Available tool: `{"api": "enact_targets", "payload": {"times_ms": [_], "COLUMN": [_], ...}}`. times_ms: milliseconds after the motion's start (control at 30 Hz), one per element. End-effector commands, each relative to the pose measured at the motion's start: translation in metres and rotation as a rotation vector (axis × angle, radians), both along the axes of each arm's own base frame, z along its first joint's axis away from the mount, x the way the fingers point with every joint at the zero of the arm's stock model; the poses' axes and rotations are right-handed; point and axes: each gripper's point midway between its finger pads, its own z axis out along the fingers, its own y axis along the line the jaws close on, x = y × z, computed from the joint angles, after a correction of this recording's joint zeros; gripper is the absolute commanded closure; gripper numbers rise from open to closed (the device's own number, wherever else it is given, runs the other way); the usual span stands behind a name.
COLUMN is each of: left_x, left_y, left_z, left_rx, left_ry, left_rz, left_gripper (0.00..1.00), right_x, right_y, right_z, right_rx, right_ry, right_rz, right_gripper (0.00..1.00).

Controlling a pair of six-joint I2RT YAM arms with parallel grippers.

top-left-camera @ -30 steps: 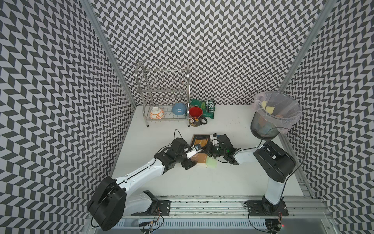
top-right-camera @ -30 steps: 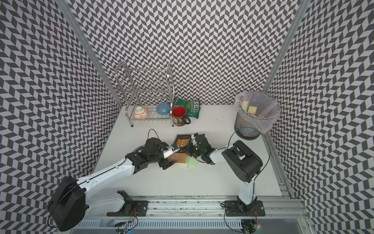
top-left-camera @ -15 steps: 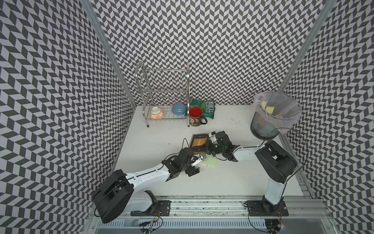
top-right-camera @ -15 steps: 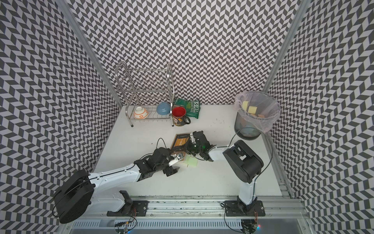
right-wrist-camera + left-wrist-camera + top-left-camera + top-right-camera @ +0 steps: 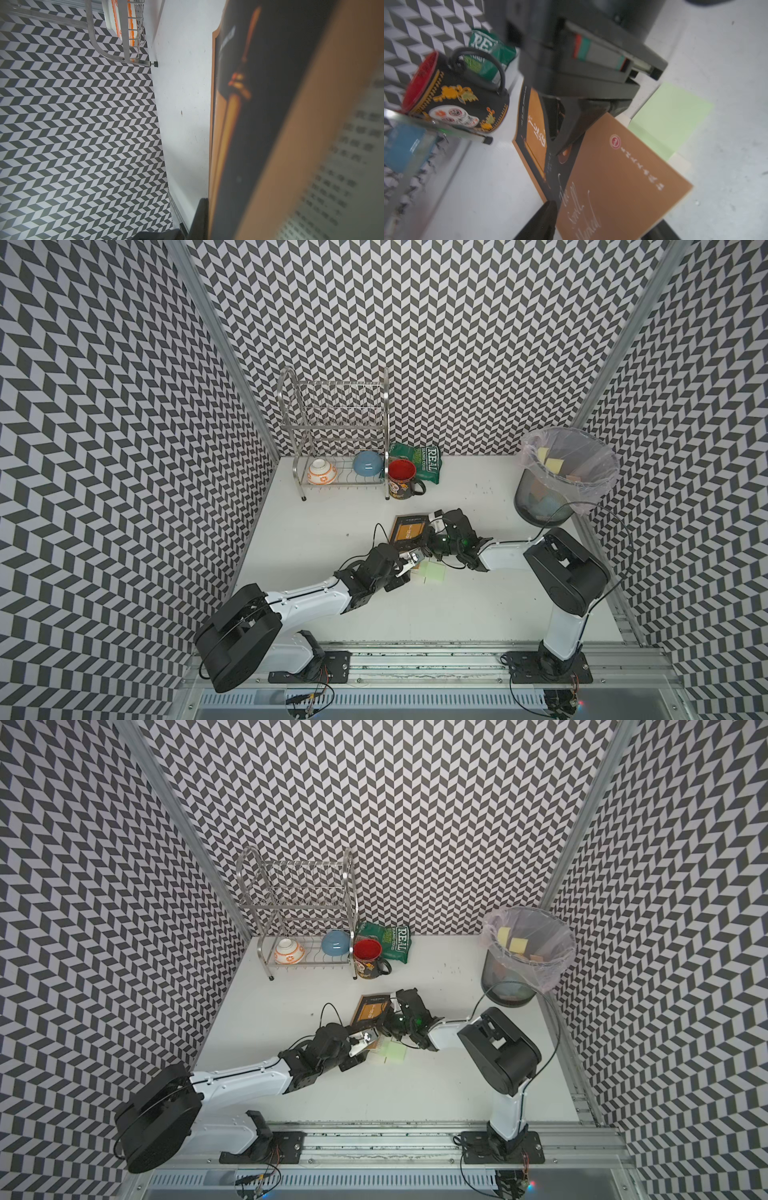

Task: Peel off the used sticky note
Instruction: Open the book at the center of the board.

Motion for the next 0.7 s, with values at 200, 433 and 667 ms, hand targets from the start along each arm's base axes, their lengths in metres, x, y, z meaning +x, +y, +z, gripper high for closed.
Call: {"api": "enact_targets", "payload": {"times_ms": [200, 433, 667], "left_x": [-0.001, -0.006, -0.006], "left_y": [0.001, 0.003, 0.004], "left_z": [0.019, 0.014, 0.015], "left_rx": [-0.062, -0.076, -0.122], "left_ry": [-0.05, -0.02, 0.029], "left_rz": [0.008, 0.004, 0.012], "left_gripper": [0.82, 1.0, 1.0], "right_x": [0.009, 0.023, -0.005], "right_y": [0.007, -0.023, -0.084], "right_z": [0.032, 0.051, 0.051], "right_rx": [0.039, -0.095, -0.194], "right_ry": [-0.093, -0.198, -0.238], "right_rz": [0.016, 0.0, -0.014], "right_gripper": [0.72, 0.2, 0.16]}}
